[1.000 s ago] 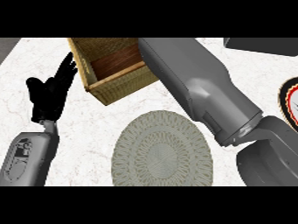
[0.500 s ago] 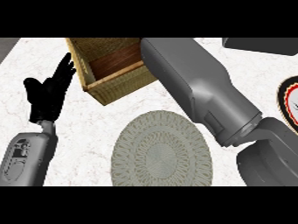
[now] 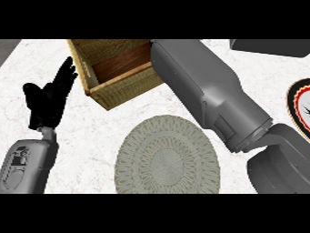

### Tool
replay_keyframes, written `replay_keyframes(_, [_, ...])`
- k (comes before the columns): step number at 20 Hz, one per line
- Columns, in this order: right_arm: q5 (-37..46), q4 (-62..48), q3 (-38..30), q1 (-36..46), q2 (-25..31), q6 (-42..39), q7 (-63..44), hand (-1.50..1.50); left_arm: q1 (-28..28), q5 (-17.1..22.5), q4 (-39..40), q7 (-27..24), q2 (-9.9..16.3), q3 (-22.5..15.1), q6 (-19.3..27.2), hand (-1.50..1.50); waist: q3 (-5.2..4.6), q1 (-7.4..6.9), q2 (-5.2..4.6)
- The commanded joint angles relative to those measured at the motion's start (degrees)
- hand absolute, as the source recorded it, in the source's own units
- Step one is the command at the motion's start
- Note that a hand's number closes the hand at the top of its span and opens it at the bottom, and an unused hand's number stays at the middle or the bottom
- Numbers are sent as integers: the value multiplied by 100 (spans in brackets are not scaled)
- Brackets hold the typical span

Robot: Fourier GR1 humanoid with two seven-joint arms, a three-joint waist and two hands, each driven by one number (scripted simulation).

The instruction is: Pick the squash from the placemat and place it in the basket

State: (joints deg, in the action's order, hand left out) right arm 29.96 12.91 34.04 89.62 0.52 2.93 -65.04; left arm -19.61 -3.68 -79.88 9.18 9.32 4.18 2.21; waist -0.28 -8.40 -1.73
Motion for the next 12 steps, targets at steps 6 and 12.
replay_keyframes(6, [126, 320, -52, 336, -49, 1768, -916, -150, 24, 66, -25, 62, 60, 82, -37, 0, 7, 68, 28])
replay_keyframes(12, [292, 188, -337, 788, -48, 3008, -1208, -150, 138, 133, -18, 4, 180, 303, 15, 0, 15, 330, 125])
